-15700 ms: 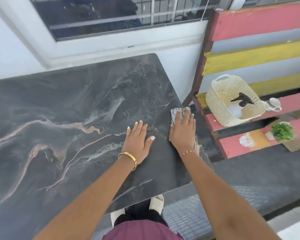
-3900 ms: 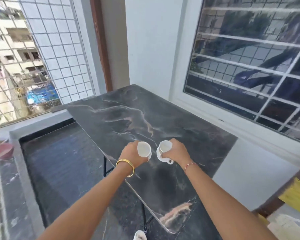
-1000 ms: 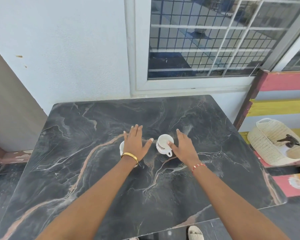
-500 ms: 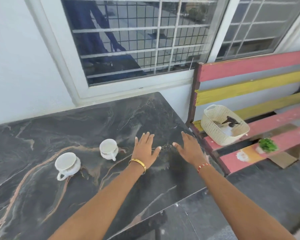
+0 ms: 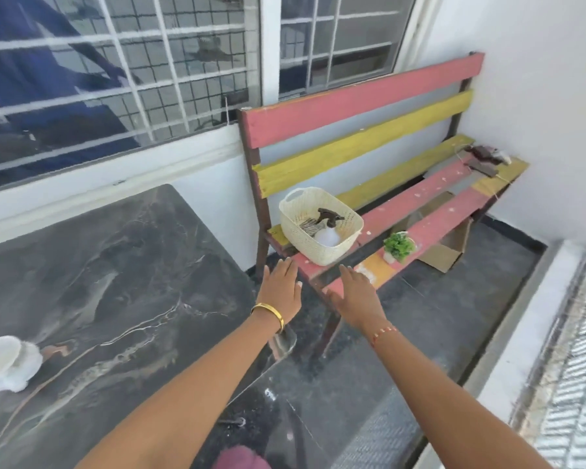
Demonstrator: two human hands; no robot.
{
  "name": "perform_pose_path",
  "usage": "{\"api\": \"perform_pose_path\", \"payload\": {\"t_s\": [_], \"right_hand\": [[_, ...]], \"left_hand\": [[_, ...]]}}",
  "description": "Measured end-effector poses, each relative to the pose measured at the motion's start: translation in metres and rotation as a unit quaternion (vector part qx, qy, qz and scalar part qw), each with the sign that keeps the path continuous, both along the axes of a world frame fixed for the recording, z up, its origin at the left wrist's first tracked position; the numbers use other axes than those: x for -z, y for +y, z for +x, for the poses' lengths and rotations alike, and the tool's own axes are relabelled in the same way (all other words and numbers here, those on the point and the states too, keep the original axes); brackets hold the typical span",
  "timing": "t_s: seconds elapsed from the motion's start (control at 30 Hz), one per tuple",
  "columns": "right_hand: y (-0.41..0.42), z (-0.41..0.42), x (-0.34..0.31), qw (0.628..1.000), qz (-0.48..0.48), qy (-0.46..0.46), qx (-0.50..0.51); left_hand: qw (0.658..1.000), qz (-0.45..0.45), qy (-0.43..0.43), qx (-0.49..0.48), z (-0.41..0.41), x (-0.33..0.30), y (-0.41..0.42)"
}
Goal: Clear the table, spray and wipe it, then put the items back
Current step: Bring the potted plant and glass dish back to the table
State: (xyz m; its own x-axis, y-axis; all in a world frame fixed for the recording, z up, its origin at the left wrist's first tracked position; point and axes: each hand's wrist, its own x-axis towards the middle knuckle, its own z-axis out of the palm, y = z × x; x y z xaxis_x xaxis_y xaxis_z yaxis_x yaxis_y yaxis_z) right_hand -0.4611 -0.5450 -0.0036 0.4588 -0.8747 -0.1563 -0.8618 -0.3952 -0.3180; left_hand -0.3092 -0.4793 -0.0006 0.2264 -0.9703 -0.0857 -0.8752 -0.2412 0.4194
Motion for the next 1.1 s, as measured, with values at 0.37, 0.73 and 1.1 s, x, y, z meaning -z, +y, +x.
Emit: {"api": "perform_pose_path", "payload": {"t_s": [0.37, 0.73, 1.1], "right_hand": [[-0.116, -0.088, 0.011, 0.993, 0.001, 0.009, 0.117], [-0.288, -0.138, 0.032, 0.987, 0.059, 0.048, 0.138], [-0.422, -0.170, 0.078, 0.979, 0.154, 0.073, 0.114]], "left_hand": [[0.994, 0.013, 0.016, 0.110, -0.089, 0.018, -0.143], [0.989, 0.058, 0.036, 0.128, -0.133, 0.050, -0.315], [0.975, 0.180, 0.115, 0.062, -0.156, 0.096, -0.397]]}}
